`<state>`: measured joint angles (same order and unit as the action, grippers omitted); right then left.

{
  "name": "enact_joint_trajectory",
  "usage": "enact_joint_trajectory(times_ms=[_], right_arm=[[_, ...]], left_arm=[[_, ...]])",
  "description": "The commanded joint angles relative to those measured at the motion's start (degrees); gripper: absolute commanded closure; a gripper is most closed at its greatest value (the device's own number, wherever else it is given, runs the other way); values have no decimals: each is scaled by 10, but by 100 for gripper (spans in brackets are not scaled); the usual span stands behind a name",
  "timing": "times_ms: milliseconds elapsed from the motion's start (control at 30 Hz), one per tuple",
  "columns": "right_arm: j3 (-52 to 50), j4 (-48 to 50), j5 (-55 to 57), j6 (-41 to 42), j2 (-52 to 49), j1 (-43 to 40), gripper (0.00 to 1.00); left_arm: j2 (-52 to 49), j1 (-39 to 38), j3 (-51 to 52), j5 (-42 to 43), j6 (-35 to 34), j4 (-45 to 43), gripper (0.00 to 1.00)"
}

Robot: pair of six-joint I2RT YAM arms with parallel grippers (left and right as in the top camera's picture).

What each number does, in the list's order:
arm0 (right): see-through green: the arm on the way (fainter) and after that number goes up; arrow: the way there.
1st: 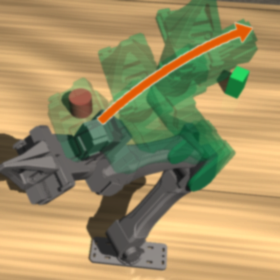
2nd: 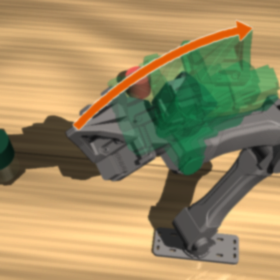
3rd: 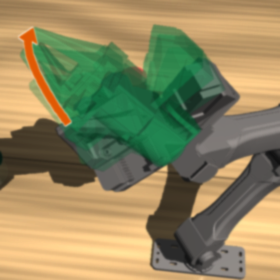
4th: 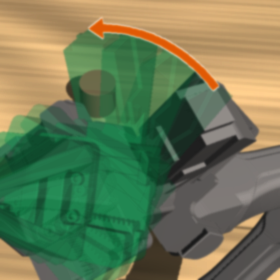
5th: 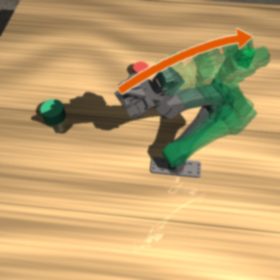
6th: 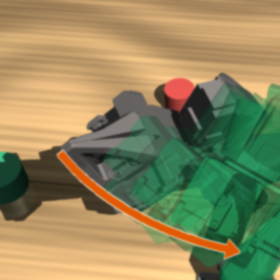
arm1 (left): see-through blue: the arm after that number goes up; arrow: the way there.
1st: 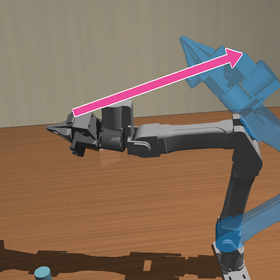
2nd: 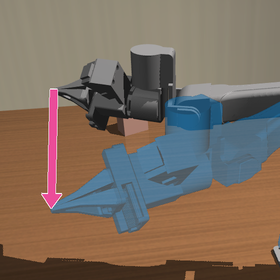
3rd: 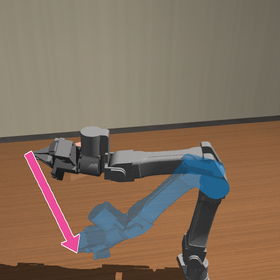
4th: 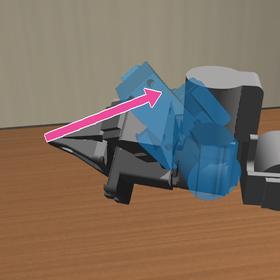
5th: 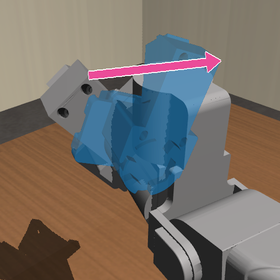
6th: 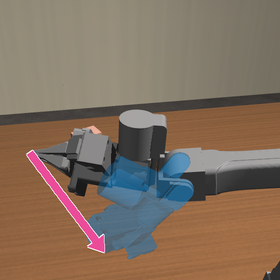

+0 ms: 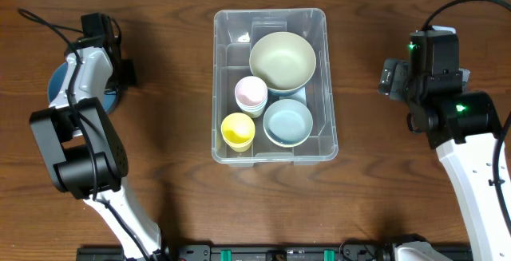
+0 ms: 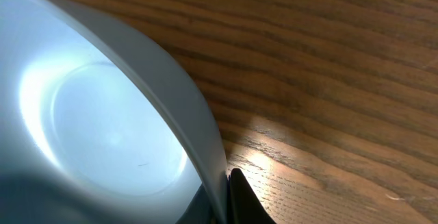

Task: Pack container
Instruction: 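Lower the left gripper onto the blue bowl rim and close, then lift the blue bowl and carry it right over the bin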

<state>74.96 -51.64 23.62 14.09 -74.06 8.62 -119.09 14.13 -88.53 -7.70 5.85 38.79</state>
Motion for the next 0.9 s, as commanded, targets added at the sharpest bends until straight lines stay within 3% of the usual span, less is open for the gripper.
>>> enact_joint_trajectory(times_ms=[0, 267, 400, 600, 867], right_arm=[[9, -1, 6, 5, 5, -4, 1], [9, -1, 6, 5, 5, -4, 1], [9, -1, 6, 5, 5, -4, 1], [9, -1, 6, 5, 5, -4, 1], [9, -1, 6, 5, 5, -4, 1]], left_arm=[[30, 1, -5, -7, -2, 1, 94], [148, -13, -6, 0, -69, -21, 94], [232, -44, -6, 98, -75, -38, 94], [303, -131, -6, 247, -74, -54, 94], [303, -302, -6, 266, -51, -55, 94]])
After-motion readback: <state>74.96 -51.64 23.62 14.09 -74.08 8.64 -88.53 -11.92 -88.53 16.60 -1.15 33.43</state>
